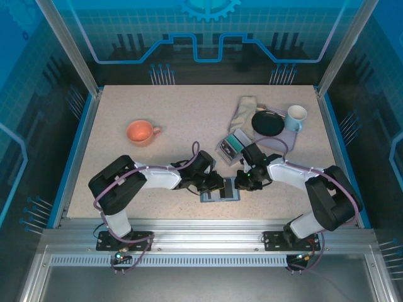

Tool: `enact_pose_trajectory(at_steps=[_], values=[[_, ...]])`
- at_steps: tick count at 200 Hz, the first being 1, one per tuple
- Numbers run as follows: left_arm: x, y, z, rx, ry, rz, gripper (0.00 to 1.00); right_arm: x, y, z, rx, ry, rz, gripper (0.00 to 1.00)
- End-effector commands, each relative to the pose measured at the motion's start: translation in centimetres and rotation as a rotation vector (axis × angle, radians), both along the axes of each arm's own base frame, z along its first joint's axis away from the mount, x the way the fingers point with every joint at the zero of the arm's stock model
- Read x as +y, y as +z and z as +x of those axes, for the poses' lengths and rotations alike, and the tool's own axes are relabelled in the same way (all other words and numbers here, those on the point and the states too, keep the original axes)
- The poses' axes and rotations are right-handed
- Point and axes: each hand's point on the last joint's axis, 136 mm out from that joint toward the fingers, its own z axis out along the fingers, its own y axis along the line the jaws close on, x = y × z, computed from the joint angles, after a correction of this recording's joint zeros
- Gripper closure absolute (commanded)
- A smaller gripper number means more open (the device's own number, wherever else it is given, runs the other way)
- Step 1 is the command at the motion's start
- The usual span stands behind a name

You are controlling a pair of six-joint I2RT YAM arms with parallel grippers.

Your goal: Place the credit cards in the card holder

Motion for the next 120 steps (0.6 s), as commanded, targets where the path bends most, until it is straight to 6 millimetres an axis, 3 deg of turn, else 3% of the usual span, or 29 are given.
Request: enact_pose_trajectory(at_steps=[1, 24, 120], values=[[0.1, -0.2, -0.5, 0.005, -0.02, 0.03, 0.91, -0.4, -1.1, -1.2, 0.054, 0.003, -0.003, 0.85], [-0.4, -0.1, -0.3, 0.007, -0.016, 0.008, 1.0, -0.1, -1.2, -1.3, 0.06, 0.002, 0.015, 0.89], [-2.8, -0.9, -0.3, 0.037, -0.036, -0.02, 0.97, 0.4, -1.0, -1.3, 0.062, -0.012, 0.053, 0.87]])
